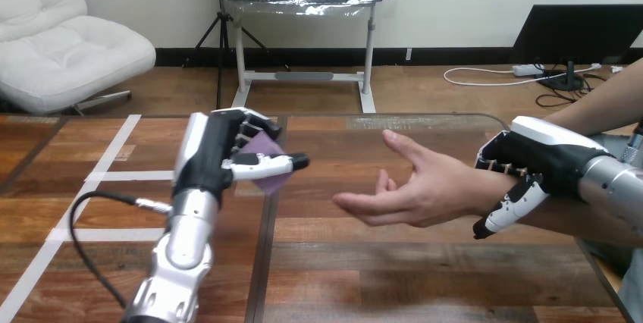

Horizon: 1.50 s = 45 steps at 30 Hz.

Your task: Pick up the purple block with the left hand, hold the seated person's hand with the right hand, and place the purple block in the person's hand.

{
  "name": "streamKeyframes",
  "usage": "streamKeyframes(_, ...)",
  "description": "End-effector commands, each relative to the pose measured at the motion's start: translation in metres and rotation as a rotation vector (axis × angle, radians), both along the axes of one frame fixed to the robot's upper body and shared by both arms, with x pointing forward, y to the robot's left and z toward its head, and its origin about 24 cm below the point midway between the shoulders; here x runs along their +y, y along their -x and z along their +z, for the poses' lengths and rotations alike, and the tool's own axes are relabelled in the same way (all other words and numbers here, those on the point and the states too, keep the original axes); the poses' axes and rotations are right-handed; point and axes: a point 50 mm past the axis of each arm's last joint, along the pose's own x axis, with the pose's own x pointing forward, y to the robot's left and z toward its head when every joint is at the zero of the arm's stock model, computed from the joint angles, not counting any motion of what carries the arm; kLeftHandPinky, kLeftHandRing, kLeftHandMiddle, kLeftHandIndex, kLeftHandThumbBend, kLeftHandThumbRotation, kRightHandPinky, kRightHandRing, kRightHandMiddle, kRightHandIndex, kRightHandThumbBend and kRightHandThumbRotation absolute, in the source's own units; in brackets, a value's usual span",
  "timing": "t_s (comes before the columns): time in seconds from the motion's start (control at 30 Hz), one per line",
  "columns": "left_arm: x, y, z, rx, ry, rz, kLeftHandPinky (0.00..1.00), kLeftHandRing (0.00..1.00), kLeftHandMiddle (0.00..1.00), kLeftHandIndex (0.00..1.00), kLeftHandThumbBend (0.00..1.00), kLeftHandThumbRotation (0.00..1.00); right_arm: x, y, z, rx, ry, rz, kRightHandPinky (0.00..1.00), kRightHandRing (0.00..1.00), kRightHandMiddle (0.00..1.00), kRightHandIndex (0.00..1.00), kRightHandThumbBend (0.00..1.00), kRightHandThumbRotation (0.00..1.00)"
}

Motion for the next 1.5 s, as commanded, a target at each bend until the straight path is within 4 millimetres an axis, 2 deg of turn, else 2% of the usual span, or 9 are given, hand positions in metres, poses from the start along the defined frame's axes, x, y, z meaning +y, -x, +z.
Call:
streamKeyframes(0.0, -0.025, -0.022, 0.039, -0.148, -0.004, -0.095, 0.41, 0.45, 0.46, 0.44, 0.81, 0.00, 0.014, -0.002, -0.005, 0.017, -0.020, 0.030, 0.33, 0.41, 0.48, 0.49, 0.85, 0.00)
streamKeyframes(0.8, -0.059, -0.029, 0.040, -0.121, -0.023, -0.195, 0.41, 0.43, 0.46, 0.44, 0.80, 0.00, 0.037, -0.006, -0.002, 0.022, -0.030, 0.061, 0.27, 0.36, 0.45, 0.50, 0.85, 0.03)
streamKeyframes(1.03, -0.067, -0.030, 0.042, -0.114, -0.025, -0.221, 0.41, 0.43, 0.46, 0.44, 0.80, 0.00, 0.043, -0.007, -0.001, 0.020, -0.028, 0.066, 0.31, 0.41, 0.49, 0.50, 0.85, 0.04)
streamKeyframes(1.47, -0.077, -0.029, 0.043, -0.110, -0.019, -0.268, 0.41, 0.43, 0.46, 0.44, 0.77, 0.00, 0.050, -0.009, 0.001, 0.021, -0.039, 0.078, 0.33, 0.43, 0.50, 0.49, 0.85, 0.05)
